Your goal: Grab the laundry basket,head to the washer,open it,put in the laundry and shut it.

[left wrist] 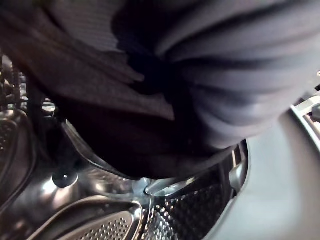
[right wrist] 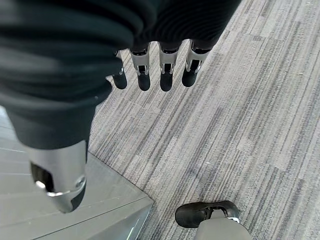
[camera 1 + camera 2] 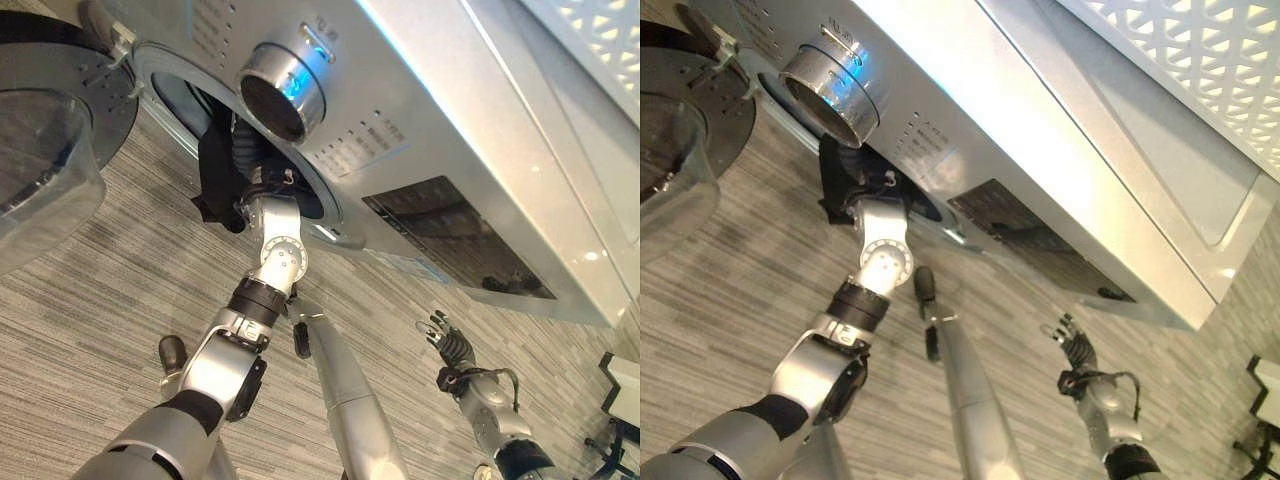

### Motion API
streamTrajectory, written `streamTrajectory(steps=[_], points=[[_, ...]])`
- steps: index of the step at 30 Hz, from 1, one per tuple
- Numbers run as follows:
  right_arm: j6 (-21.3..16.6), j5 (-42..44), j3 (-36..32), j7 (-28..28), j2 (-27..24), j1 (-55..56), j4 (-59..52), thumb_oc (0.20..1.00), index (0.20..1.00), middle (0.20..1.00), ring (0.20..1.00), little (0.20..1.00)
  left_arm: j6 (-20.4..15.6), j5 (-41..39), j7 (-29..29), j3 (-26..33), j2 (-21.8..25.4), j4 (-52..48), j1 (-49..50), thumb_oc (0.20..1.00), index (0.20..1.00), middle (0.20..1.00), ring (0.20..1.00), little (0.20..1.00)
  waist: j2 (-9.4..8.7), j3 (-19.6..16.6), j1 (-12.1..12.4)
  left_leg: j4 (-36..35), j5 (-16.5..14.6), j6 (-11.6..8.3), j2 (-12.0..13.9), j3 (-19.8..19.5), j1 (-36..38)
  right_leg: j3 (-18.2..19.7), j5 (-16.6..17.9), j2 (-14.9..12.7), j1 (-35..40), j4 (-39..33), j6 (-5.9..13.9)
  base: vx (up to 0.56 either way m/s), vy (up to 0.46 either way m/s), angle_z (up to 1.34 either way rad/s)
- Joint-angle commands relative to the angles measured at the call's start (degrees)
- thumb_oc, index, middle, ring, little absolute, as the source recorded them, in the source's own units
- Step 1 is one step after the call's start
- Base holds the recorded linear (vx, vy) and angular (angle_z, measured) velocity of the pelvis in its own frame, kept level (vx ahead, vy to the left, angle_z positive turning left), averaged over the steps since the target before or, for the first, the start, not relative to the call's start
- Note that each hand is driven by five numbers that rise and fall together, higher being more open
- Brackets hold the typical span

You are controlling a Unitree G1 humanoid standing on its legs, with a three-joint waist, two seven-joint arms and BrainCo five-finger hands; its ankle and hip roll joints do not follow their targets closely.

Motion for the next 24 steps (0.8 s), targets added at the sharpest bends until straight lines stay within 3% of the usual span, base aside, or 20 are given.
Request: streamTrajectory(steps=[1,11,17,18,24], points=[[-2.22,1.92,-0.48,-1.34,-3.81,-0.11,-3.37,1.0,1.0,1.0,1.0,1.0,1.55,7.91,-5.24,-6.8,-8.45,-12.79,-7.49,0.2,0.2,0.2,0.2,0.2,3.44,2.23,-1.56,6.67,1.23,1.2,5.66,-2.96,0.9,-0.53,-7.02,1.71,-0.26,4.55,3.91,0.0,0.0,0.0],[-2.96,1.68,-1.65,-2.25,-1.93,1.15,-8.27,1.0,1.0,1.0,1.0,1.0,2.17,8.64,-6.51,-4.99,-3.66,-23.2,5.97,0.2,0.2,0.2,0.2,0.2,3.66,3.63,1.3,10.56,-0.65,1.85,4.57,-4.06,-2.78,-1.6,-8.05,0.7,-2.32,7.29,3.61,0.0,0.013,0.06],[-3.15,1.81,-1.87,-2.55,-1.23,1.49,-8.83,1.0,1.0,1.0,1.0,1.0,2.3,8.83,-6.34,-4.52,-3.03,-22.77,7.95,0.2,0.2,0.2,0.2,0.2,3.62,3.58,1.53,10.33,-0.65,1.98,4.45,-3.99,-2.66,-1.67,-7.99,0.57,-2.34,7.23,3.59,-0.01,0.011,0.03],[-3.62,2.34,-1.96,-3.17,0.15,1.61,-9.17,1.0,1.0,1.0,1.0,1.0,3.51,10.3,-5.48,-3.52,-1.1,-18.0,13.95,0.2,0.2,0.2,0.2,0.2,3.75,3.56,2.32,9.0,-0.37,2.36,4.12,-3.65,-1.63,-1.6,-7.62,0.27,-1.85,6.81,3.57,-0.02,0.05,-0.01],[-3.87,2.42,-2.94,-3.53,-0.44,1.9,-9.48,1.0,1.0,1.0,1.0,1.0,4.4,10.85,-5.91,-3.99,0.11,-16.36,15.82,0.2,0.2,0.2,0.2,0.2,4.13,3.78,2.44,3.39,1.12,2.58,3.33,-2.44,3.46,-1.06,-6.7,-0.18,1.51,3.43,3.75,-0.01,0.044,-0.02]])
